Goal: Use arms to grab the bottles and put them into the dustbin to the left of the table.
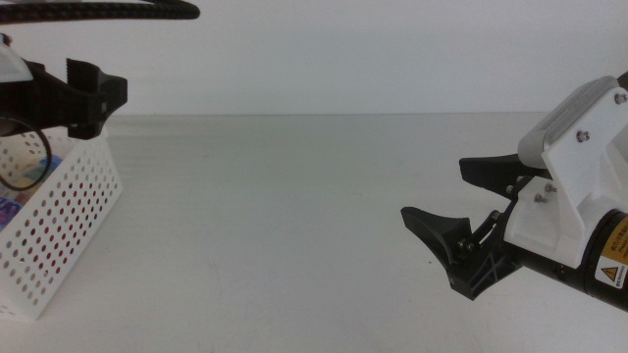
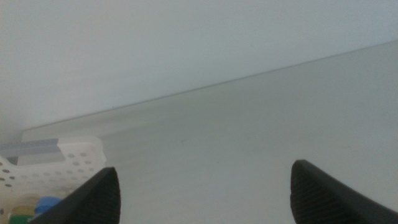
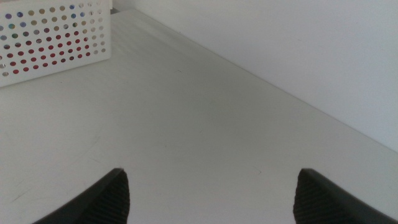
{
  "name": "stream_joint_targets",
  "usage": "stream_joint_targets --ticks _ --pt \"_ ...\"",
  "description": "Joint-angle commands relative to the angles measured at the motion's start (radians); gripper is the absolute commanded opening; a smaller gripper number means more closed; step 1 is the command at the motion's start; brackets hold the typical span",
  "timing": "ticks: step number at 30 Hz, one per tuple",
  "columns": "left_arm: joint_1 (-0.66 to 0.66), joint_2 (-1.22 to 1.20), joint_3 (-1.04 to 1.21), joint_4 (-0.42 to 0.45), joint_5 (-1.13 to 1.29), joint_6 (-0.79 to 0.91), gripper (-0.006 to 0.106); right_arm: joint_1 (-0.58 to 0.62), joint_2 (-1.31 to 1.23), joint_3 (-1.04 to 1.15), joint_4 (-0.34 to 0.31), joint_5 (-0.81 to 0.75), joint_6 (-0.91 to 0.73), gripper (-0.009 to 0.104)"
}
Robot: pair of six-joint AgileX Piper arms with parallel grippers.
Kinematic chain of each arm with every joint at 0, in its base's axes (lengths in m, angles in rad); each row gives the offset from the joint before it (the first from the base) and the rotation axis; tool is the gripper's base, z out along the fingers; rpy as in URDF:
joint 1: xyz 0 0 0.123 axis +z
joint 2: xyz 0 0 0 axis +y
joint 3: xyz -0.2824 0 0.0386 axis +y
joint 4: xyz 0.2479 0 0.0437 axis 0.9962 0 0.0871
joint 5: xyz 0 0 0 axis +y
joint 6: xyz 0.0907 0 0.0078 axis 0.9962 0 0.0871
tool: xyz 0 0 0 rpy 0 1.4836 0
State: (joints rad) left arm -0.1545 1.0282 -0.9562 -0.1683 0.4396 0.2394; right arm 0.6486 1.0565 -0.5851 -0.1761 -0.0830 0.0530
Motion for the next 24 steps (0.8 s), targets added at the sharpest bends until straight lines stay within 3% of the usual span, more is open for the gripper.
stream_joint_targets --ticks 1,9,16,24 --pt "-0.006 -0.031 -0.028 0.004 -0.084 -0.034 0.090 0.001 -0.017 -0.022 -0.009 -0.070 -0.012 0.077" --pt "-0.006 -0.044 -0.028 -0.002 -0.093 -0.034 0.090 0.001 -0.017 -0.022 -0.009 -0.070 -0.013 0.077" --pt "-0.006 -0.096 0.022 -0.002 -0.114 -0.034 0.090 -0.093 -0.118 -0.022 0.207 0.060 -0.013 0.077" --pt "-0.005 -0.366 0.326 -0.002 -0.151 -0.034 0.090 -0.368 -0.312 -0.016 0.171 0.055 -0.013 0.077"
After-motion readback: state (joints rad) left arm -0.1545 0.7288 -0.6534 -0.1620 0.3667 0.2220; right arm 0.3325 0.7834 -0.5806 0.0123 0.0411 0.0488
